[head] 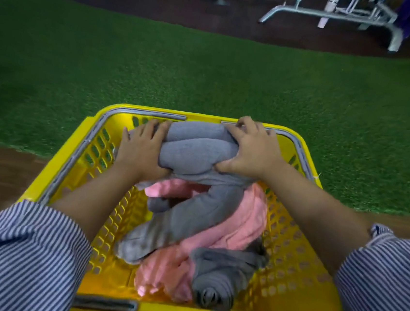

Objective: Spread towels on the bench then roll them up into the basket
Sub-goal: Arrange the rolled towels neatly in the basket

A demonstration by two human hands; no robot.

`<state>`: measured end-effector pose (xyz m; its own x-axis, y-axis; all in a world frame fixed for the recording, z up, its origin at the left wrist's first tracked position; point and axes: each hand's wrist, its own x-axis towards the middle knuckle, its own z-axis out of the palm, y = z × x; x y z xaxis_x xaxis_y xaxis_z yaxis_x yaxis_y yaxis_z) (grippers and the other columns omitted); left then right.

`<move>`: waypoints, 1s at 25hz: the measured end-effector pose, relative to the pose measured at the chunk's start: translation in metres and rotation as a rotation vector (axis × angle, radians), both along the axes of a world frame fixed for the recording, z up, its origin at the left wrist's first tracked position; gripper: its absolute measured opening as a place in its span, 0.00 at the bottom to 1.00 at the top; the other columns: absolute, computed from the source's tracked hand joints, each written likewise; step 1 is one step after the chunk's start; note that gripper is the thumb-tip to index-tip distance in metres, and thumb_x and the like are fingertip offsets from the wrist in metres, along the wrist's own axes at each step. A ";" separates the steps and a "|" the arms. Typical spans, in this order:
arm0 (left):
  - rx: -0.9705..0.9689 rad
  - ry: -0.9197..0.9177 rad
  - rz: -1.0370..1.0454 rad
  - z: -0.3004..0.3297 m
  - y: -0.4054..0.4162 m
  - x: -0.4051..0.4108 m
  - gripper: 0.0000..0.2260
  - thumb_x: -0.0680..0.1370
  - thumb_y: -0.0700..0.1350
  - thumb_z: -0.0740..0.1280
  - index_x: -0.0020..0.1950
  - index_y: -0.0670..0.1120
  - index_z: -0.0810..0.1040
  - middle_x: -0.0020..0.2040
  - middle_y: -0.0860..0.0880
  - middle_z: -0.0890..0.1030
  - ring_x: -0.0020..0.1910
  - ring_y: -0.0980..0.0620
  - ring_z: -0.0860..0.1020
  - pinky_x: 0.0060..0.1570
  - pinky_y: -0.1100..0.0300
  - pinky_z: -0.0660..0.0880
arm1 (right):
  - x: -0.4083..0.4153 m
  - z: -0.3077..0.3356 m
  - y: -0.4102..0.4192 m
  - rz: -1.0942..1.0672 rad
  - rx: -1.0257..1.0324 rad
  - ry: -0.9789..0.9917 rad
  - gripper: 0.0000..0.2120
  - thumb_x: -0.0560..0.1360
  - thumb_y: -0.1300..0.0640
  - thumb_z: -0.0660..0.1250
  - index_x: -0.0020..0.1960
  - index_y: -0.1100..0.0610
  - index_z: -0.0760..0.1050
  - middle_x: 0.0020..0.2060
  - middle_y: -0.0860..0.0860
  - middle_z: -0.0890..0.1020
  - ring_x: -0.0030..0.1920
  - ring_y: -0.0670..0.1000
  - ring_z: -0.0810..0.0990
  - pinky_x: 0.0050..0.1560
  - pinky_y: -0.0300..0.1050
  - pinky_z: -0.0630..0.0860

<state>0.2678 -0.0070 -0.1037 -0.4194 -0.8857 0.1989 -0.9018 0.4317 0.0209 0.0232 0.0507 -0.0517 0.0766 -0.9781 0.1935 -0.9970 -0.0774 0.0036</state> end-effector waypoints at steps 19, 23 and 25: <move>-0.171 -0.045 -0.214 0.002 0.016 -0.016 0.44 0.57 0.70 0.64 0.70 0.53 0.65 0.76 0.46 0.61 0.72 0.38 0.63 0.59 0.28 0.63 | -0.004 -0.038 0.063 0.295 -0.274 0.155 0.31 0.74 0.43 0.62 0.74 0.48 0.59 0.72 0.52 0.65 0.74 0.54 0.59 0.69 0.69 0.52; -0.114 -0.049 -0.127 0.016 0.007 -0.012 0.52 0.53 0.72 0.69 0.72 0.51 0.62 0.72 0.47 0.67 0.66 0.43 0.68 0.55 0.42 0.69 | 0.001 -0.029 0.071 0.435 -0.366 0.071 0.25 0.70 0.51 0.65 0.67 0.56 0.71 0.64 0.56 0.74 0.65 0.56 0.71 0.67 0.60 0.63; -0.107 -0.047 -0.097 0.016 0.005 -0.018 0.56 0.53 0.72 0.70 0.75 0.48 0.59 0.68 0.48 0.70 0.64 0.43 0.69 0.53 0.42 0.69 | 0.004 -0.037 0.081 0.695 -0.271 0.102 0.19 0.66 0.56 0.64 0.57 0.58 0.76 0.54 0.56 0.79 0.53 0.56 0.77 0.54 0.53 0.73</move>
